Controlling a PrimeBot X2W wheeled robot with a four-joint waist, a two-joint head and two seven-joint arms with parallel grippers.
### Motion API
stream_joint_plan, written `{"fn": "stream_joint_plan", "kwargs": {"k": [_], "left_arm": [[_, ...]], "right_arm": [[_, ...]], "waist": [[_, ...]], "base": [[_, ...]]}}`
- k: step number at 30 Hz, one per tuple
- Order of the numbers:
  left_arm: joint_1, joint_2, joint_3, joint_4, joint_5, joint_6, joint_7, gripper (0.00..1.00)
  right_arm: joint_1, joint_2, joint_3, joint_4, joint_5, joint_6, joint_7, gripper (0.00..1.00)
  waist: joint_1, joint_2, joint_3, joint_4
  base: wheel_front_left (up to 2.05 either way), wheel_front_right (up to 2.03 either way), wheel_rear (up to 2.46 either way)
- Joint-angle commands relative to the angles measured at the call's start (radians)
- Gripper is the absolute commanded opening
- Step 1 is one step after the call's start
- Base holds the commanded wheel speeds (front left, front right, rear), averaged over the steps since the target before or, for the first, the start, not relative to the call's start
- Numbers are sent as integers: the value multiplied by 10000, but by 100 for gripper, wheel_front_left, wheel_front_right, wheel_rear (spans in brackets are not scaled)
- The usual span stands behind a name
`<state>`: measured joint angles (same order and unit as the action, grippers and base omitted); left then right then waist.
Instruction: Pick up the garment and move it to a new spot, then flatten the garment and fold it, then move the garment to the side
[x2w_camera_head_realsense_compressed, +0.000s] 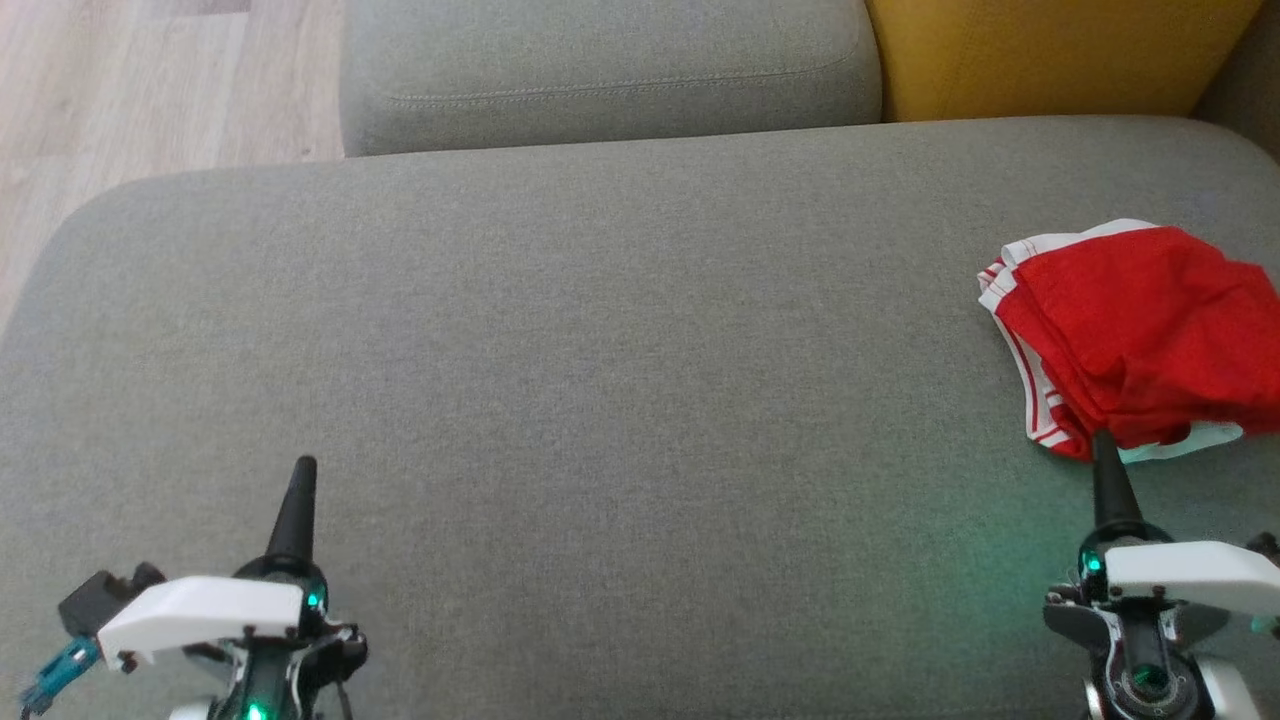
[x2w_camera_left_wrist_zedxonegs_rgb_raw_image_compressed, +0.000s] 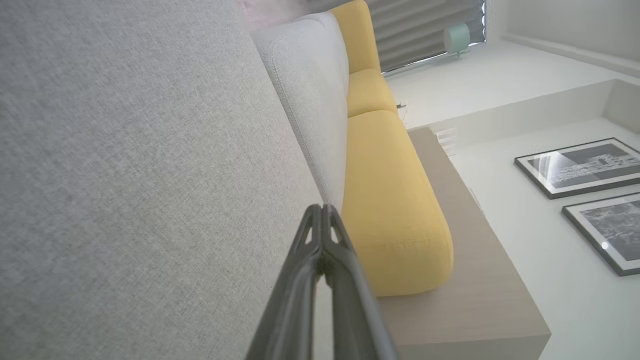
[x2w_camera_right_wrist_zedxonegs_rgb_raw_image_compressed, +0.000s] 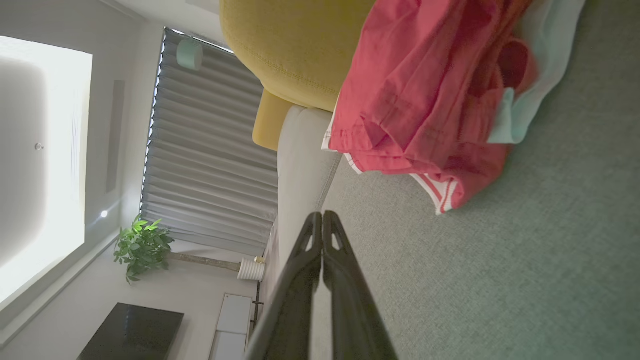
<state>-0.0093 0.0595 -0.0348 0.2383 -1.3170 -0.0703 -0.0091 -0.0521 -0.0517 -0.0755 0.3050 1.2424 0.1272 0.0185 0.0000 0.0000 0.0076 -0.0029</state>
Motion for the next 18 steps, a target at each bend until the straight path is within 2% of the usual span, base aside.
{"fn": "stream_joint_plan", "kwargs": {"k": [1, 18], "left_arm": [[-630, 182, 359, -248, -195, -93, 43, 0], [-820, 179, 796, -74, -1957, -390, 554, 0]], "right_arm": [[-524, -41, 100, -392, 245, 27, 55, 0], [-541, -34, -151, -516, 2254, 32, 549, 0]], "waist": [[0, 0, -1, 1], [0, 0, -26, 17]], "base": [[0, 0, 0], [0, 0, 0]]}}
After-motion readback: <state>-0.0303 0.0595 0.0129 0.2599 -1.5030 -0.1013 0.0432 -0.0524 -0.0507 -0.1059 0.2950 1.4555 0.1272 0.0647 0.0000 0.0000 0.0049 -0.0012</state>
